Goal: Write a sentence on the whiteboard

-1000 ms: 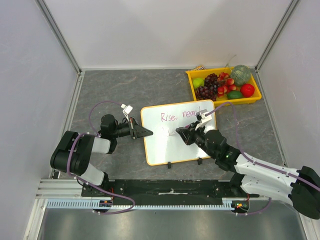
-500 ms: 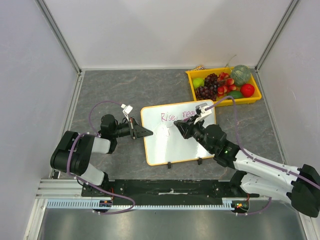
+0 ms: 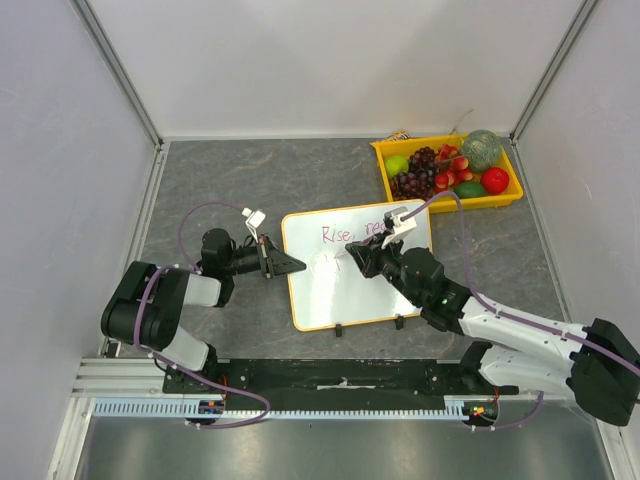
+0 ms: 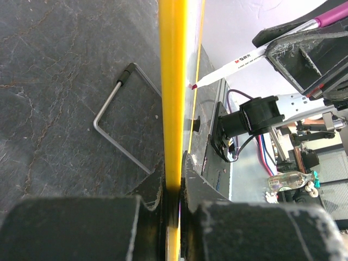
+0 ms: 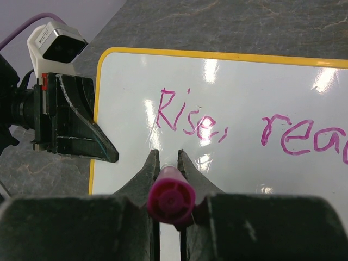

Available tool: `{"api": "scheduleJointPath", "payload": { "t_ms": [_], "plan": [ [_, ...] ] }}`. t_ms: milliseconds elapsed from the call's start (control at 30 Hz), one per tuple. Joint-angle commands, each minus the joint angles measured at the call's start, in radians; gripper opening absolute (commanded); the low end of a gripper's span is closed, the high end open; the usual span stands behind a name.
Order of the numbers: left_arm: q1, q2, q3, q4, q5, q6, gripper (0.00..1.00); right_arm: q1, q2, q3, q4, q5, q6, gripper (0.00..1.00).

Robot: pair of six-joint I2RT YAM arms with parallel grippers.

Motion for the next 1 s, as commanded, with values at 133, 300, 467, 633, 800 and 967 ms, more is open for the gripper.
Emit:
{"api": "scheduleJointPath", "payload": {
  "t_ms": [133, 300, 467, 633, 800, 967],
  "plan": [
    [-0.018, 0.028, -0.003, -0.069, -0.024, 0.107, 0.02, -0.003, -0.093, 0.002, -0.022, 0.042, -0.009, 0.0],
    [-0.018, 0.026, -0.003, -0.069, -0.024, 0.107, 0.02, -0.005, -0.113, -0.012, -0.064, 0.05, -0.016, 0.0],
    [-0.019, 0.028, -0.003, -0.067, -0.024, 0.105, 0.02, -0.006, -0.13, -0.029, -0.092, 0.053, -0.013, 0.0],
    [-0.018, 0.031, -0.003, -0.067, -0.024, 0.104, 0.02, -0.006, -0.135, -0.046, -0.104, 0.048, -0.008, 0.0],
    [-0.018, 0.031, -0.003, -0.066, -0.024, 0.104, 0.02, -0.006, -0.139, -0.05, -0.093, 0.053, 0.0, 0.0],
    [-0.019, 0.029, -0.003, -0.064, -0.024, 0.104, 0.02, -0.006, -0.124, -0.04, -0.089, 0.07, -0.006, 0.0]
  ]
}}
